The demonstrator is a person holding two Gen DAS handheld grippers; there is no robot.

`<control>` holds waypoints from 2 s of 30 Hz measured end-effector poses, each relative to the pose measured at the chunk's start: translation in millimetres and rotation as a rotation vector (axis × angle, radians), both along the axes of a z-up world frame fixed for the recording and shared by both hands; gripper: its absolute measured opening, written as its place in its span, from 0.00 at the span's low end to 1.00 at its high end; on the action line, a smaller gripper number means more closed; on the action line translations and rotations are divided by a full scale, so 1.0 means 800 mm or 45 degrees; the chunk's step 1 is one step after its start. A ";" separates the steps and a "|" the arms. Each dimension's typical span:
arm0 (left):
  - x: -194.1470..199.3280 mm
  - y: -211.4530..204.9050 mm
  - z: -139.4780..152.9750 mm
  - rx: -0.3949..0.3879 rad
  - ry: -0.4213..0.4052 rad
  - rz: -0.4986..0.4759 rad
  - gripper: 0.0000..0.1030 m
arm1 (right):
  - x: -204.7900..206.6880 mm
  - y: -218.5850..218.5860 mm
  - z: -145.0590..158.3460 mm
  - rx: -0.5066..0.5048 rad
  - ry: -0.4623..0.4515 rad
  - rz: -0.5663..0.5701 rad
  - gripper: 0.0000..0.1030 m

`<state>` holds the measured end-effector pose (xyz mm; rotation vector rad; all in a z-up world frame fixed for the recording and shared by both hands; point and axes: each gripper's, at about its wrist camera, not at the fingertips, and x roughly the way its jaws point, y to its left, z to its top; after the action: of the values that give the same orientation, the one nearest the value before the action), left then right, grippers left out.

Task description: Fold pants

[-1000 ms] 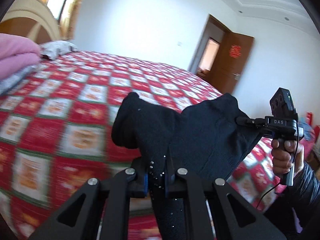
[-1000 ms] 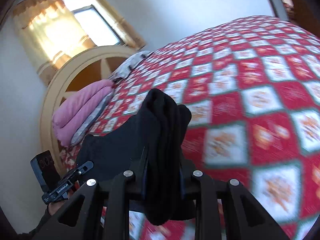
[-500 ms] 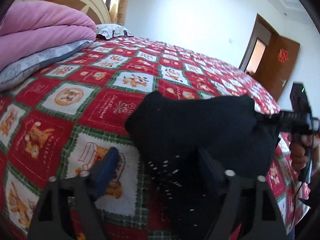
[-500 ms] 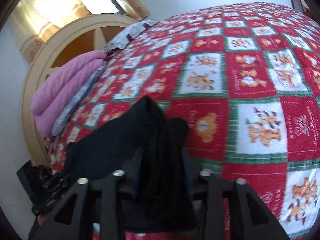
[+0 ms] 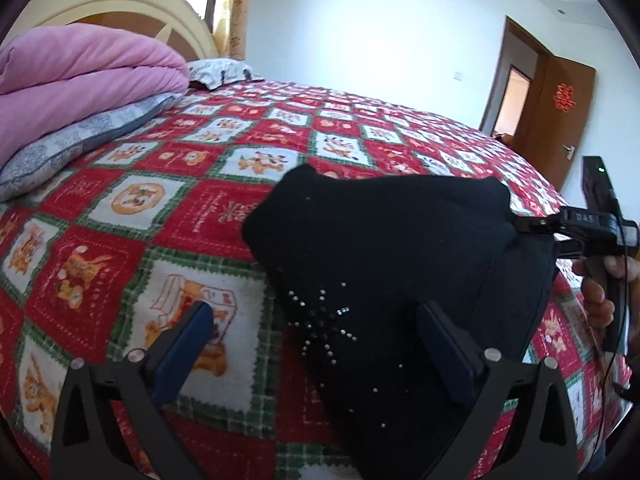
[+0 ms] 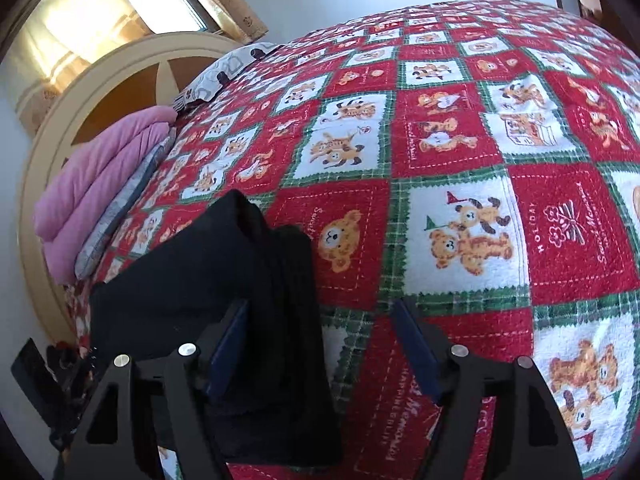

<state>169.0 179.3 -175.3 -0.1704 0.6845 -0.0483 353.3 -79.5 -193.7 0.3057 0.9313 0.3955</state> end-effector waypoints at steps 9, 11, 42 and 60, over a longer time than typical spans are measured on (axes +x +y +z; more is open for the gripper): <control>-0.030 -0.013 0.036 0.066 -0.069 0.066 1.00 | -0.047 -0.019 0.054 -0.064 -0.141 -0.118 0.72; -0.039 -0.015 0.046 0.059 -0.093 0.080 1.00 | -0.061 -0.021 0.061 -0.060 -0.159 -0.128 0.72; -0.140 -0.055 0.136 0.015 -0.324 0.032 1.00 | -0.320 0.010 0.165 -0.147 -0.567 -0.142 0.72; -0.152 -0.066 0.146 0.028 -0.354 0.019 1.00 | -0.353 0.019 0.179 -0.198 -0.629 -0.129 0.72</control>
<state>47.3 126.3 -58.6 -0.1443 0.4062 -0.0493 70.7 -64.3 -50.5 0.1026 0.4560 0.2845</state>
